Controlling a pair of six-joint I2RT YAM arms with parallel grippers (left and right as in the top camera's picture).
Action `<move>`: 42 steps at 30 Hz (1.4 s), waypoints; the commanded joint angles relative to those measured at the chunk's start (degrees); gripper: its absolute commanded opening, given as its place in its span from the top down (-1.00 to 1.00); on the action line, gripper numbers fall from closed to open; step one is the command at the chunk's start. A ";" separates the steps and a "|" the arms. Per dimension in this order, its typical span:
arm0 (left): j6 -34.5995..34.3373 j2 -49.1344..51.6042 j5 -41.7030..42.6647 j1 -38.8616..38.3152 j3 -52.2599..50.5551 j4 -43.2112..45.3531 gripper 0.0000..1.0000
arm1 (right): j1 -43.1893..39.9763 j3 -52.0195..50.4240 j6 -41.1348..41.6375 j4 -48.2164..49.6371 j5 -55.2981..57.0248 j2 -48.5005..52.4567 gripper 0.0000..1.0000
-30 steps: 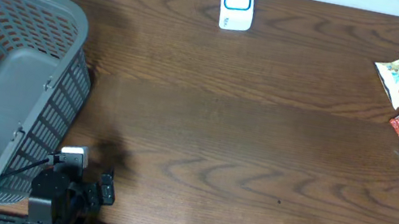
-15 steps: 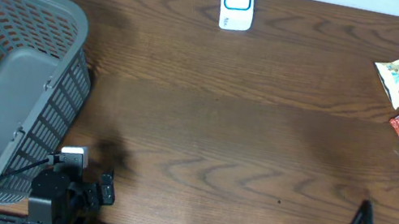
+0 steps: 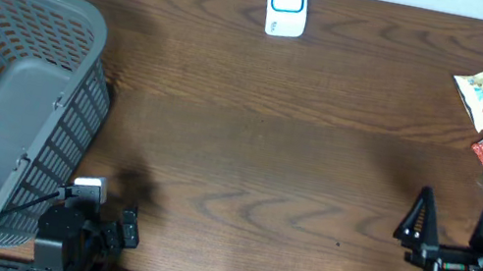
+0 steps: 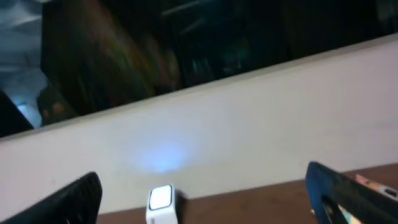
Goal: Scan the item barcode
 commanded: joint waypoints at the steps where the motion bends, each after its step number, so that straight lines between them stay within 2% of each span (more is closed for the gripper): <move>1: -0.09 -0.37 -0.28 -0.02 0.35 -0.76 -1.00 | 1.62 -6.49 0.76 5.27 2.60 -0.55 -0.99; 10: -0.09 -0.37 -0.26 -0.02 0.35 -0.76 -1.00 | 3.45 -19.30 0.79 12.22 8.15 -0.57 -0.99; 16: -0.09 -0.37 -0.26 -0.02 0.37 -0.76 -1.00 | 5.33 -19.41 0.76 5.81 13.07 -0.57 -0.99; 20: -0.09 -0.37 -0.28 -0.02 0.35 -0.79 -1.00 | 5.33 -19.41 0.76 -4.46 15.67 -0.57 -0.98; 42: -0.09 -0.37 -0.26 -0.02 0.35 -0.76 -1.00 | 5.55 -19.39 0.55 -4.28 15.67 -0.48 -0.98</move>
